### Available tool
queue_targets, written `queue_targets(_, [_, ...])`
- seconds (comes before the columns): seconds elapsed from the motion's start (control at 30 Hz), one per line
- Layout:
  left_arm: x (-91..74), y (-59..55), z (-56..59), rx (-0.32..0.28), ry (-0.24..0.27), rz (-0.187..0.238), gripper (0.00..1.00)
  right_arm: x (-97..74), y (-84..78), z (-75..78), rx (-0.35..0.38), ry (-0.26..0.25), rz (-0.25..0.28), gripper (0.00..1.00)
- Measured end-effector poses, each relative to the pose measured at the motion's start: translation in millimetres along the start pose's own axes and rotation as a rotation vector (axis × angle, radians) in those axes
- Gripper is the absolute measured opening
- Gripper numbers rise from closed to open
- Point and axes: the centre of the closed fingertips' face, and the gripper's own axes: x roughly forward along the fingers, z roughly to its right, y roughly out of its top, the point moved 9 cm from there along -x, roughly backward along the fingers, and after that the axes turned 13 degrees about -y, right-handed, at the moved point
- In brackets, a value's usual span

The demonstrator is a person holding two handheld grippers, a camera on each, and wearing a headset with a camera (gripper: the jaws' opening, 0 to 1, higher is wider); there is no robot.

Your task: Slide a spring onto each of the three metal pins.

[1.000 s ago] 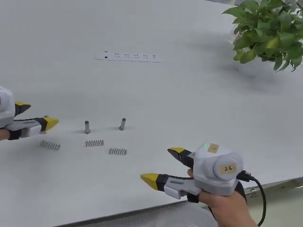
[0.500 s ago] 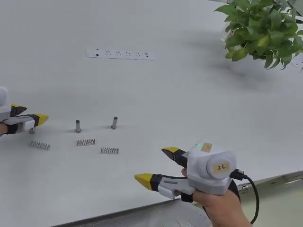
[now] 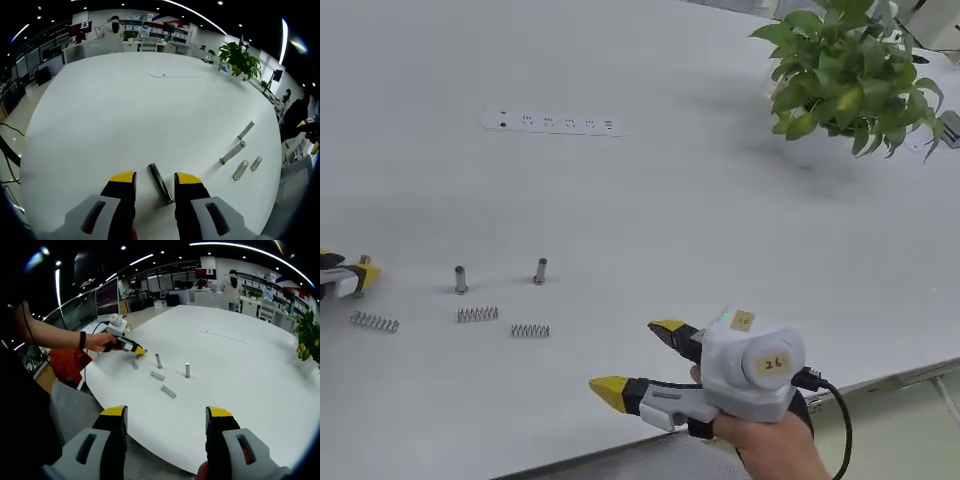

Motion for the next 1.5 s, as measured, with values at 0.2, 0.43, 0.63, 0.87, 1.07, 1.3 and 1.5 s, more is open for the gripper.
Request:
queue_targets(0.2, [6.9,-1.5,-1.2,0.047,0.031,-0.029,0.20,0.1,-2.3,-0.1,-0.007,0.000,-0.007,0.62])
queue_targets(0.43, [10.3,-0.4,4.2,0.053,0.076,-0.039,0.09,-2.4,-2.8,1.4,-0.001,-0.009,0.002,0.61])
queue_targets(0.63, [15.6,1.7,5.8,0.076,0.121,-0.051,0.00,-2.0,-8.8,-0.3,0.016,-0.005,0.002,0.61])
queue_targets(0.87, [12.5,-1.1,7.5,0.033,0.111,-0.048,0.00,-1.0,-7.5,-1.6,0.010,0.002,0.001,0.61])
queue_targets(1.07, [2.2,3.1,19.0,0.037,0.099,-0.014,0.00,-2.6,-5.4,0.3,0.014,-0.004,0.011,0.61])
queue_targets(1.3, [-3.8,3.3,22.2,0.050,0.098,0.005,0.00,-2.9,-6.5,-1.7,0.016,-0.001,0.014,0.61])
queue_targets(1.5, [-11.5,6.5,26.1,0.053,0.101,0.023,0.00,-1.5,-5.9,-5.9,0.019,0.008,0.022,0.61])
